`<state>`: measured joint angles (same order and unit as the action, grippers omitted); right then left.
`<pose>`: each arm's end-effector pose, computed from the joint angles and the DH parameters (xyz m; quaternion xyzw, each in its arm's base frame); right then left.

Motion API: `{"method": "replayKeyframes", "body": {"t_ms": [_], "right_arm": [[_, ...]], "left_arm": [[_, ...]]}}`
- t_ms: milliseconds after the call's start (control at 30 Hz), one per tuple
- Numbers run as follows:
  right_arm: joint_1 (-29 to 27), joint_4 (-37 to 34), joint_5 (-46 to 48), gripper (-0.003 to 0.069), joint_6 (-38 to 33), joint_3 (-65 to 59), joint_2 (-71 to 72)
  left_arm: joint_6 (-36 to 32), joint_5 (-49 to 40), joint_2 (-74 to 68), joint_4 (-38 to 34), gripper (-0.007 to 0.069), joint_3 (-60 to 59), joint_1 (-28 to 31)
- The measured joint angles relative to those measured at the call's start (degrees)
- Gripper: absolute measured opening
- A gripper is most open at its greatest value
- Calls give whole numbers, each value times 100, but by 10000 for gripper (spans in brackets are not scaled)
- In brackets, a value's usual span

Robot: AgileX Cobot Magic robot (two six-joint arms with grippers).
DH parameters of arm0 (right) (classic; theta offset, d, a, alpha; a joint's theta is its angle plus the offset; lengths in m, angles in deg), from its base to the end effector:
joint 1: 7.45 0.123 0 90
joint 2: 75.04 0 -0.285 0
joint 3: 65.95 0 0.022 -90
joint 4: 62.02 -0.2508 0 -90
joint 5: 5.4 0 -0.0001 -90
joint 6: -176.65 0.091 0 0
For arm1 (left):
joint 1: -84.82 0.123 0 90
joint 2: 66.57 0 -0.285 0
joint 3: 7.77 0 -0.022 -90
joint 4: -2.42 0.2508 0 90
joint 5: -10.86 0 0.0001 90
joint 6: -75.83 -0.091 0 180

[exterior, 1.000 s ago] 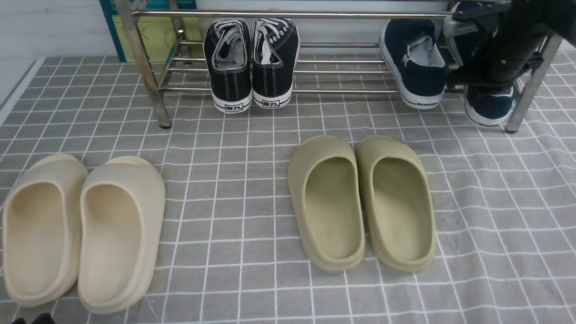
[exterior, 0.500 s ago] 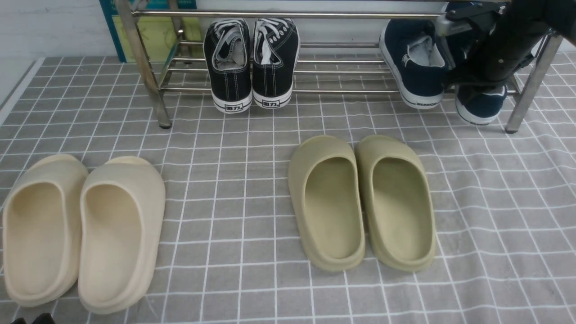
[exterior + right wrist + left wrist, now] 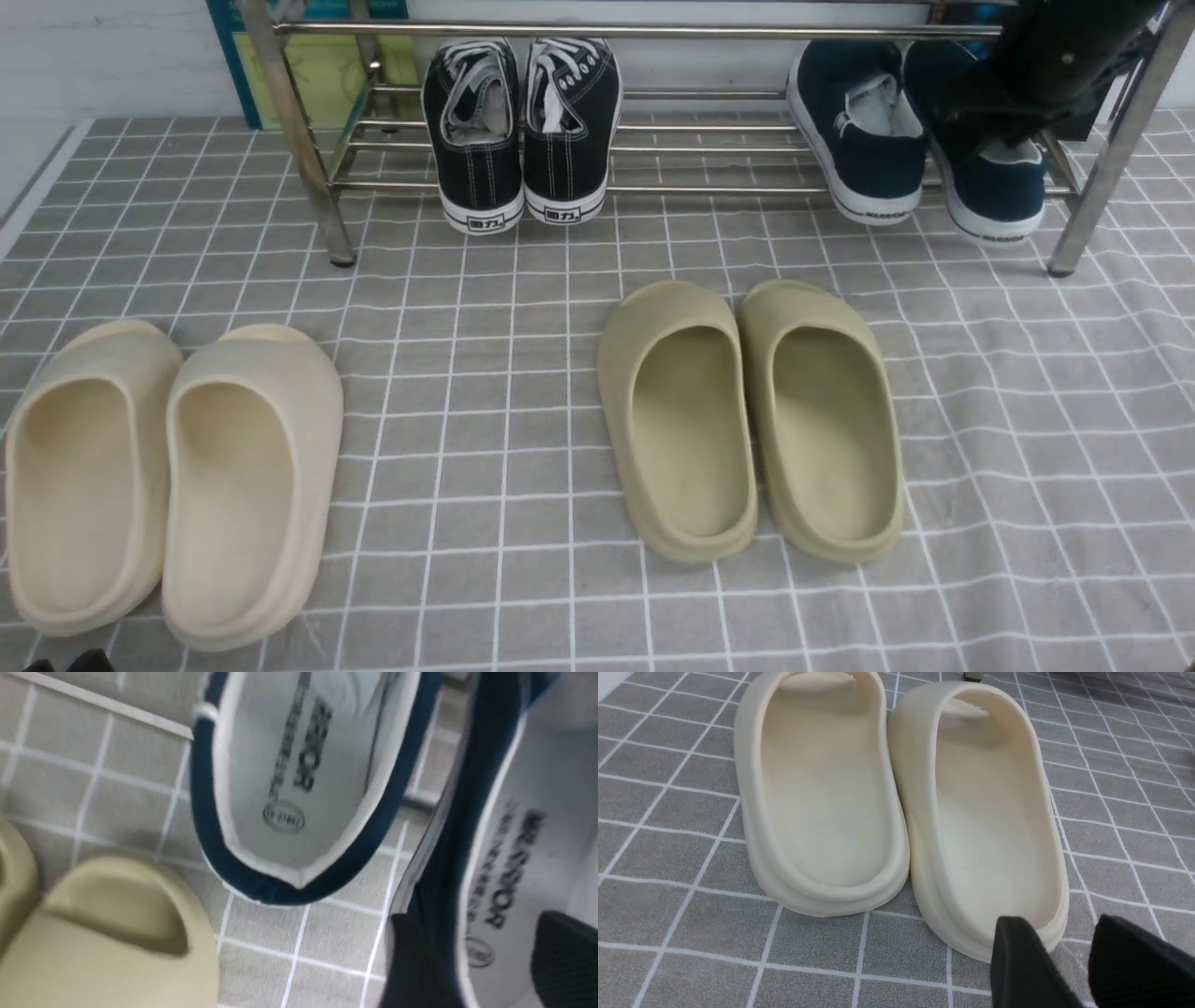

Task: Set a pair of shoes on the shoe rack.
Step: Use the right arm to put a shoe into the shoe rack

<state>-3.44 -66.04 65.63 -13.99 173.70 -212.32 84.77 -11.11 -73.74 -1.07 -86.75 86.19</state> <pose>0.4952 0.0408 0.3140 -0.1207 0.9546 0.0193 0.2715 0.0525 -0.0008 0.1690 -0.0888 0.8045 -0.0645 0.5837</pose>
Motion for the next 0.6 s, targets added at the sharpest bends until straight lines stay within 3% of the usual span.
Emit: {"method": "replayKeyframes", "body": {"t_ms": [100, 200, 367, 467, 600], "right_arm": [[0, -19, 47, 399, 43, -25, 177], [0, -19, 53, 351, 70, -268, 536], [0, 257, 53, 122, 94, -1579, 1427], [0, 520, 53, 23, 94, -2244, 1588], [0, 717, -229, -4, 101, -3021, 1483]], "left_arm": [[0, 0, 0, 0, 239, 0, 0], [0, 0, 0, 0, 239, 0, 0], [0, 0, 0, 0, 239, 0, 0], [0, 0, 0, 0, 239, 0, 0], [0, 0, 0, 0, 239, 0, 0]]}}
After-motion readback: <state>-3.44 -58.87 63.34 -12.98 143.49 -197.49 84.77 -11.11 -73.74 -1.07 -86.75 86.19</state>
